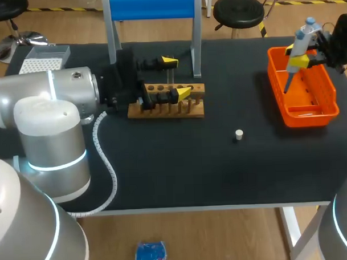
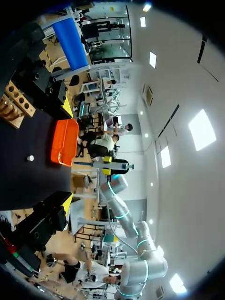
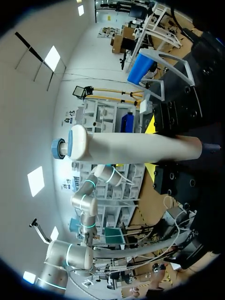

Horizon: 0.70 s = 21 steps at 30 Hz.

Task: Invert the test tube, pick up the pipette, mount the tip to pipette, aspirate from beaker and dispense into the tube, eject the tip, return the pipette, and cap with the stopper.

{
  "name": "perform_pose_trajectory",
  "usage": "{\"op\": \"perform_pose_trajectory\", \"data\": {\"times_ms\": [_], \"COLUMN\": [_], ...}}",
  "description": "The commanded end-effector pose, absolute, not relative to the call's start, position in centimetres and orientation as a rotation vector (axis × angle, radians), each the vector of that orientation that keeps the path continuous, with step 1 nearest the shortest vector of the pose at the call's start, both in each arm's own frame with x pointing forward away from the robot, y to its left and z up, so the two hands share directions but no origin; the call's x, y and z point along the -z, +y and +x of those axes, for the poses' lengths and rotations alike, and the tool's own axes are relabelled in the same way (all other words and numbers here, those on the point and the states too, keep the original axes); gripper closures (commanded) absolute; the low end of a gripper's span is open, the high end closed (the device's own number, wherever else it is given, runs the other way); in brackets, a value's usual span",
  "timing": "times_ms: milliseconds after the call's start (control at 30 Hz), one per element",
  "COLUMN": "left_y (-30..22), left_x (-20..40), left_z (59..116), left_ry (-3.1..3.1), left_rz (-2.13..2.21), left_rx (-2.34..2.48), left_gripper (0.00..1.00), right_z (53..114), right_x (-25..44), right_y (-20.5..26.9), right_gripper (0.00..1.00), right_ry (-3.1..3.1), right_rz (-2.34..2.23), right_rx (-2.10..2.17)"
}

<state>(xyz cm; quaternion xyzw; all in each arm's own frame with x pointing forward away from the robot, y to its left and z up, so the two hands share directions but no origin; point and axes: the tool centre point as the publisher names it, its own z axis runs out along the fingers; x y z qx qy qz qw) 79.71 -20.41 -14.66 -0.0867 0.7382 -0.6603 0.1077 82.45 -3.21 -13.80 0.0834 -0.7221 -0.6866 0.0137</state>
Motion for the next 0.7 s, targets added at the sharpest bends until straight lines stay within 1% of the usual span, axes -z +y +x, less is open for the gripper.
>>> {"op": "perform_pose_trajectory", "data": {"times_ms": [33, 400, 700], "left_y": [-20.5, -20.5, -20.5], "left_x": [14.7, 14.7, 14.7], "left_z": [79.7, 79.7, 79.7], "left_ry": [2.170, 2.170, 2.170], "left_rz": [-0.256, -0.256, -0.256], "left_rx": [1.943, 1.943, 1.943], "left_gripper": [0.00, 0.00, 0.00], "right_z": [80.5, 77.6, 77.6], "right_x": [13.6, 14.2, 14.2], "right_y": [-1.5, 2.4, 2.4], "right_gripper": [1.00, 1.00, 1.00], "right_ry": [-2.332, -2.287, -2.287], "right_rz": [0.126, 0.059, 0.059], "right_rx": [2.225, 2.262, 2.262]}}
